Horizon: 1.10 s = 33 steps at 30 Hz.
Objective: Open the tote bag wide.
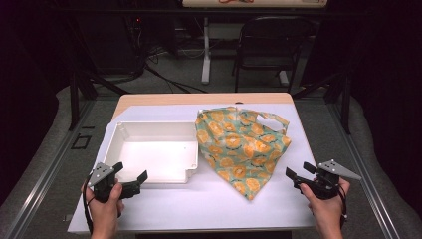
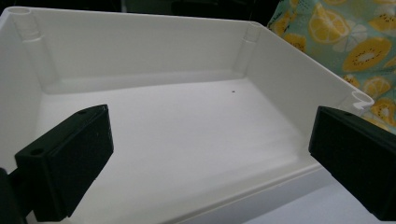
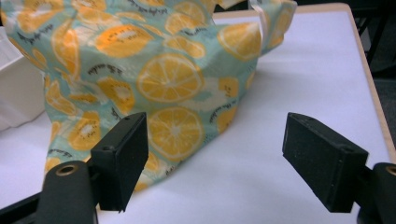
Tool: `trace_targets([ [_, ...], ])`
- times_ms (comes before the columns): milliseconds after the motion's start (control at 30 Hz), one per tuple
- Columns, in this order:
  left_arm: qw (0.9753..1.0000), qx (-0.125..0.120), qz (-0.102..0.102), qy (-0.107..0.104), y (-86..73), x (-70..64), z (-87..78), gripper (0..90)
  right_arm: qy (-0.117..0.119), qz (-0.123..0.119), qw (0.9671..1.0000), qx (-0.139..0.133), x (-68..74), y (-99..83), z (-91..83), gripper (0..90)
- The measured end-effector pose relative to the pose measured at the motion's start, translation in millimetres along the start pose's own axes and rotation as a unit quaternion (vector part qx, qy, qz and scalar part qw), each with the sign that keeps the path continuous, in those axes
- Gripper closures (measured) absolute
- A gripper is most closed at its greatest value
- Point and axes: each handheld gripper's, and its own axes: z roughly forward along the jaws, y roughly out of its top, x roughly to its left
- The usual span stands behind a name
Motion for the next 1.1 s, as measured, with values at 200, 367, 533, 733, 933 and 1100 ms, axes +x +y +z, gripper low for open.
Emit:
trace_targets([
  [200,0.9999,0.004,0.009,-0.002,-0.8,-4.7,2.4,0.0,0.019,-0.017,0.9997,-0.001,14.1,6.6,8.0,20.8],
  [367,0.9999,0.012,0.009,-0.003,-2.3,-6.9,6.9,0.0,0.026,-0.032,0.9991,0.004,37.3,16.2,30.3,16.8],
  [533,0.9997,0.012,0.018,-0.013,-1.3,-13.2,8.5,0.0,0.016,-0.037,0.9990,0.022,43.4,17.0,45.1,17.8],
  [733,0.9991,0.015,0.033,-0.022,7.1,-30.0,18.0,0.1,0.009,-0.028,0.9988,0.039,41.3,12.8,52.7,34.5],
  [933,0.9978,0.012,0.046,-0.046,28.0,-51.3,33.6,0.6,0.016,-0.019,0.9983,0.052,40.0,10.2,63.9,67.9],
  [1100,0.9957,0.017,0.051,-0.076,54.5,-75.0,65.5,1.4,0.029,-0.022,0.9965,0.075,33.7,8.2,67.9,86.7],
])
